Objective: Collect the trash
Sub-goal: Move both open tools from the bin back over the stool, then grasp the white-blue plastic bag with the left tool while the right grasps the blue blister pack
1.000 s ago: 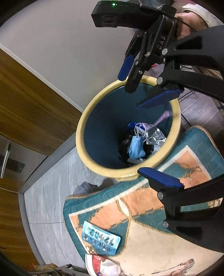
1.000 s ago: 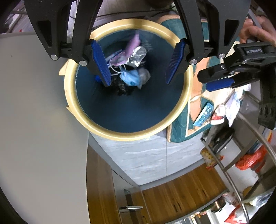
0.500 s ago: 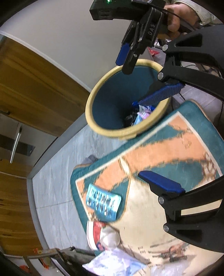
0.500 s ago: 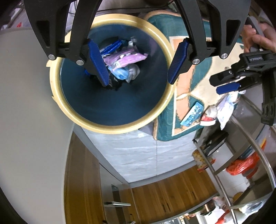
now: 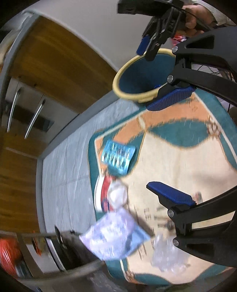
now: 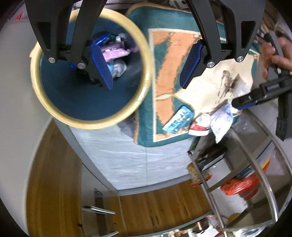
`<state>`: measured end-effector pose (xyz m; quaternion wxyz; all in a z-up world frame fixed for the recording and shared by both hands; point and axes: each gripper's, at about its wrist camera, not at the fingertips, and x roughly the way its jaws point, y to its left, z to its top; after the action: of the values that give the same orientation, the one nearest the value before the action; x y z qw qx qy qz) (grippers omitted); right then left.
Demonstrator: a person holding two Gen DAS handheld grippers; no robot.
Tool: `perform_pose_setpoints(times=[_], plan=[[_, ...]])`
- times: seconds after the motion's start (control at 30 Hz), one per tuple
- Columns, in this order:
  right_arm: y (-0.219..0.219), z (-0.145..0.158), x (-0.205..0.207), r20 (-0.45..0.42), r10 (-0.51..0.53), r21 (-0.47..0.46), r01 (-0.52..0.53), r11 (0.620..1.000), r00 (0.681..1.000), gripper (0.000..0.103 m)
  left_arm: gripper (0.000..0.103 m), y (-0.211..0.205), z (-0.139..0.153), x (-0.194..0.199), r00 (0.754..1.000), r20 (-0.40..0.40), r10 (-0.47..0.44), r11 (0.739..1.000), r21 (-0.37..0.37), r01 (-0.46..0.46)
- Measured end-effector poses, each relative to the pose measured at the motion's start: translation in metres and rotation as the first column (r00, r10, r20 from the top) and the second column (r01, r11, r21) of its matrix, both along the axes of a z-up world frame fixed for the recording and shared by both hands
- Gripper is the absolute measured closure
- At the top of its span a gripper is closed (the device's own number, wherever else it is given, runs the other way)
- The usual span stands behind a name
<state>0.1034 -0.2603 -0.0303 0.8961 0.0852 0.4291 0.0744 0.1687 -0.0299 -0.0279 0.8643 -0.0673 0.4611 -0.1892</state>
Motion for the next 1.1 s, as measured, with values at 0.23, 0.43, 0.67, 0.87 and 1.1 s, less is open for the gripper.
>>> perform_pose_setpoints(times=[0.23, 0.43, 0.67, 0.87, 1.1], plan=[[0.028, 0.002, 0.014, -0.008, 0.062, 0.005, -0.062, 0.998, 0.998, 0.024, 0.022, 0.056, 0.003, 0.019, 0.994, -0.037, 0.100, 0.995, -0.026, -0.101], [0.049, 0.003, 0.030, -0.024, 0.100, 0.007, -0.099, 0.995, 0.995, 0.021, 0.021, 0.088, 0.002, 0.031, 0.987, -0.042, 0.156, 0.988, -0.004, -0.157], [0.070, 0.001, 0.062, -0.049, 0.118, 0.019, -0.117, 0.993, 0.992, 0.015, 0.016, 0.119, -0.009, 0.051, 0.973, -0.055, 0.225, 0.974, 0.008, -0.224], [0.089, -0.014, 0.093, -0.094, 0.112, 0.045, -0.108, 0.993, 0.989, 0.014, 0.016, 0.151, -0.034, 0.085, 0.942, -0.121, 0.313, 0.948, -0.019, -0.317], [0.098, -0.032, 0.121, -0.167, 0.061, 0.114, -0.043, 0.993, 0.984, 0.012, 0.016, 0.178, -0.065, 0.114, 0.886, -0.248, 0.392, 0.894, -0.122, -0.430]])
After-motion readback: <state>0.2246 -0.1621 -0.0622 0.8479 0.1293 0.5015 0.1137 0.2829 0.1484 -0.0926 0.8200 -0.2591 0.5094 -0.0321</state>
